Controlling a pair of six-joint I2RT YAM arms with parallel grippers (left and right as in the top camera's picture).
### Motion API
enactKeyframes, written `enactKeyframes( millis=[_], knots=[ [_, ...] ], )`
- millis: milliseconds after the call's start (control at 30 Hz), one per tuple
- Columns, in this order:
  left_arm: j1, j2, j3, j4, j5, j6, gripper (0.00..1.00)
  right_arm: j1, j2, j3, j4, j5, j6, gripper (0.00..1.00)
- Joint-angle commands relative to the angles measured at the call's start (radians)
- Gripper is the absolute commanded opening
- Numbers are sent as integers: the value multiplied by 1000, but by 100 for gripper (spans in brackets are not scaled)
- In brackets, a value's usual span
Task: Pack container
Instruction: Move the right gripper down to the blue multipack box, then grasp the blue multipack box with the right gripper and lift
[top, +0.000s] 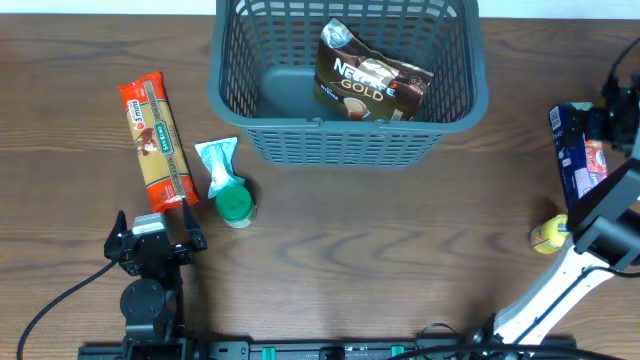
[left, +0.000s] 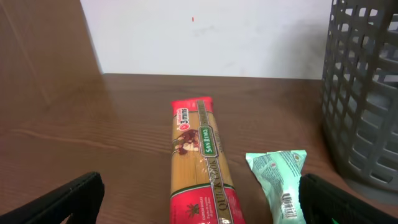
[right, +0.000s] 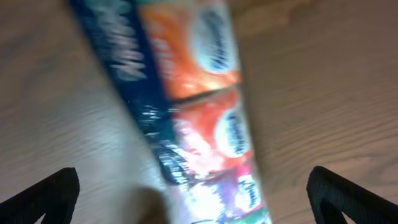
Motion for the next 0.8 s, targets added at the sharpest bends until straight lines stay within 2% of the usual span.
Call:
enactKeyframes(
  millis=[0,300,567,633,767],
  knots=[
    [6,-7,-29,-14,-5,9,98,-47,35,-5,4,-44,17,99],
    [6,-7,-29,-14,-5,9,98,-81,74,-63,33,-223,-33,99],
    [6,-7,-29,-14,-5,9,99,-60,74,-148,82,-232,-47,98],
    [6,-7,-29,-14,-5,9,98,-60,74,-179,96,-232,-47,97],
    [6,-7,-29,-14,-5,9,98,-59,74,-259,150,-232,-35,88]
  ],
)
